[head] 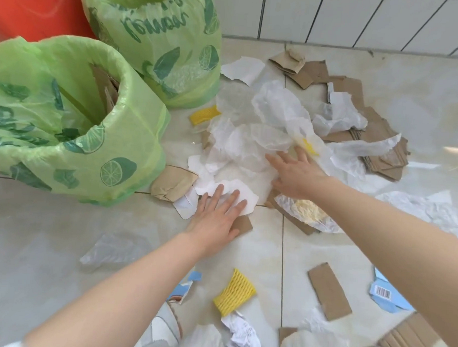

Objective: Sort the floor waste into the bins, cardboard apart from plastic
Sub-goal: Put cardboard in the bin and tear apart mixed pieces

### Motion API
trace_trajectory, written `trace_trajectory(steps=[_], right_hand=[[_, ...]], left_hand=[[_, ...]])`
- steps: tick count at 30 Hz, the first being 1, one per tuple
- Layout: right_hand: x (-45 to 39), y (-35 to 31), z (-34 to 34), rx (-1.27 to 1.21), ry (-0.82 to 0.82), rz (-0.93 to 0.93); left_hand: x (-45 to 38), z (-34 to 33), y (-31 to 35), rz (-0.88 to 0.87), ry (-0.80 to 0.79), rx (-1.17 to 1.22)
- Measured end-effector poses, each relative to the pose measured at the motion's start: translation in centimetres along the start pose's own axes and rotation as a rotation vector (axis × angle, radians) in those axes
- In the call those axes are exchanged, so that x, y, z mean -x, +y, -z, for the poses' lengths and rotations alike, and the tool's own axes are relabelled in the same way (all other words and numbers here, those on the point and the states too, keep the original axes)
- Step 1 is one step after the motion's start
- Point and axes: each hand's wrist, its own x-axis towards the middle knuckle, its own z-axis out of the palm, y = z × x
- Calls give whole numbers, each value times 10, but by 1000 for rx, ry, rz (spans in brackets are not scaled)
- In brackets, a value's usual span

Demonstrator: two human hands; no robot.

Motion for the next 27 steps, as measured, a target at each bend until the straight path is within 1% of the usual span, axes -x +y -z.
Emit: trace_trajectory(steps=[2, 5, 7, 8, 10, 12, 13, 14, 15, 16, 18, 20, 23, 25, 27], right_hand=[[6, 2, -9, -60, 26, -26], [27, -12, -23, -102, 69, 21], [44, -26, -33, -89, 85, 92], [52, -34, -37, -86, 85, 125], [63, -47, -46, -74, 72, 185], [68, -58, -53, -40, 60, 241], [69, -63, -56, -42, 60, 258], [69, -67, -57, -57, 58, 265], [68, -72, -58, -76, 60, 268], [66, -76, -57, -86, 64, 269], [61, -85, -55, -71, 83, 291], [56, -92, -51, -14, 98, 363], [49, -100, -47, 130, 50, 490], [47, -104, -48, 211, 7, 531], [50, -105, -54, 249, 23, 531]], left_hand=[[14, -12, 5, -30, -16, -11], [36, -23, 11, -76, -50, -9], [43, -27, 9, -85, 4, 35], [43, -26, 5, -90, 77, 83], [43, -18, -4, -78, 308, 195], [40, -8, -21, 29, 556, 263], [37, -1, -32, 129, 608, 279], [35, 5, -41, 237, 606, 284], [32, 12, -50, 318, 560, 276], [28, 16, -59, 356, 503, 246], [19, 23, -74, 342, 378, 167], [13, 29, -82, 322, 246, 107], [7, 39, -85, 298, 62, -67], [6, 42, -86, 290, -8, -64], [9, 42, -86, 306, -2, -47]])
